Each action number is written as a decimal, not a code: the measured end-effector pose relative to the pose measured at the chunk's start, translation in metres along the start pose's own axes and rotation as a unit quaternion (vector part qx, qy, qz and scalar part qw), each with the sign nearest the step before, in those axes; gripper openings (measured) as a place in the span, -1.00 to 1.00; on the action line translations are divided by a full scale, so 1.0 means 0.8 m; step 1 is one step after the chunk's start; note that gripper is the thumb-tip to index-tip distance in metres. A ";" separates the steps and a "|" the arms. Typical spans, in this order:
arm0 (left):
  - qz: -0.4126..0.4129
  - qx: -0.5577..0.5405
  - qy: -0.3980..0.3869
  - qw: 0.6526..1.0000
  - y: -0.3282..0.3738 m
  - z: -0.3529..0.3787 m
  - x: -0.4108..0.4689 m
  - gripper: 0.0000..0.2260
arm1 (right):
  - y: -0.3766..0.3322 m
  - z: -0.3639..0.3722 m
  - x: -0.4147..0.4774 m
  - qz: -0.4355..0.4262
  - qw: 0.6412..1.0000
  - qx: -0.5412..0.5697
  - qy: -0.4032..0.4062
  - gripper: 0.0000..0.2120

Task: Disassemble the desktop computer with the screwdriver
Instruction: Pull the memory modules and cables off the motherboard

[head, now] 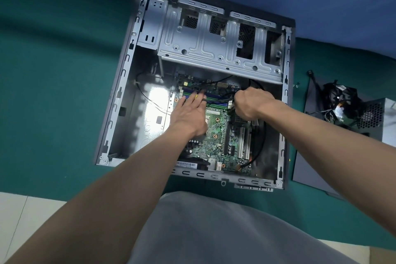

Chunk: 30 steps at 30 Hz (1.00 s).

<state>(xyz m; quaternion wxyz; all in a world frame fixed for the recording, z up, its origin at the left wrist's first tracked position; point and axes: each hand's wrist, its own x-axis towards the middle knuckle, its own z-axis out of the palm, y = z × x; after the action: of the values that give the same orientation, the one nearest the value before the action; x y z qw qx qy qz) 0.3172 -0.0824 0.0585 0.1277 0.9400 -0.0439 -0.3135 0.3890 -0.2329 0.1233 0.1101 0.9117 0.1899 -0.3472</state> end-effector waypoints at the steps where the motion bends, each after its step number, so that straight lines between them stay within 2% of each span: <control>1: 0.000 0.000 0.000 1.000 0.000 0.000 0.000 -0.35 | -0.001 -0.002 0.000 0.000 1.000 0.000 -0.002 -0.80; 5: -0.001 0.004 -0.002 1.000 0.001 0.001 0.001 -0.34 | -0.005 -0.007 -0.002 -0.014 1.000 -0.013 -0.001 -0.80; 12: -0.005 0.010 -0.013 1.000 0.001 0.003 0.004 -0.32 | 0.010 0.003 -0.005 -0.128 0.986 -0.098 0.042 -0.64; 16: -0.006 0.018 -0.008 1.000 0.002 0.003 0.004 -0.33 | 0.006 0.004 -0.006 -0.169 0.977 -0.123 0.044 -0.66; 19: -0.002 0.023 -0.006 1.000 0.001 0.003 0.004 -0.33 | 0.005 -0.001 -0.005 -0.133 0.985 -0.104 0.026 -0.80; 22: 0.000 0.024 -0.010 1.000 0.000 0.002 0.005 -0.32 | 0.006 0.000 -0.009 -0.084 0.995 -0.055 0.024 -0.77; 25: 0.000 0.029 -0.016 0.999 0.000 0.001 0.006 -0.30 | 0.006 0.000 -0.010 -0.053 0.996 0.026 0.062 -0.90; 28: -0.003 0.034 -0.028 0.999 0.000 -0.003 0.006 -0.29 | 0.005 0.002 -0.008 -0.032 0.991 0.090 0.096 -0.81; 30: -0.005 0.042 -0.036 0.998 0.002 -0.006 0.007 -0.28 | 0.005 0.007 -0.005 -0.026 0.990 0.097 0.098 -0.88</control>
<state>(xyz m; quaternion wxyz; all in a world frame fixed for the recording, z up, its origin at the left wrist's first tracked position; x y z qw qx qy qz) 0.3244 -0.0836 0.0598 0.0853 0.9328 -0.0571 -0.3455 0.3848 -0.2398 0.1223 -0.0067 0.9426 0.1885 -0.2756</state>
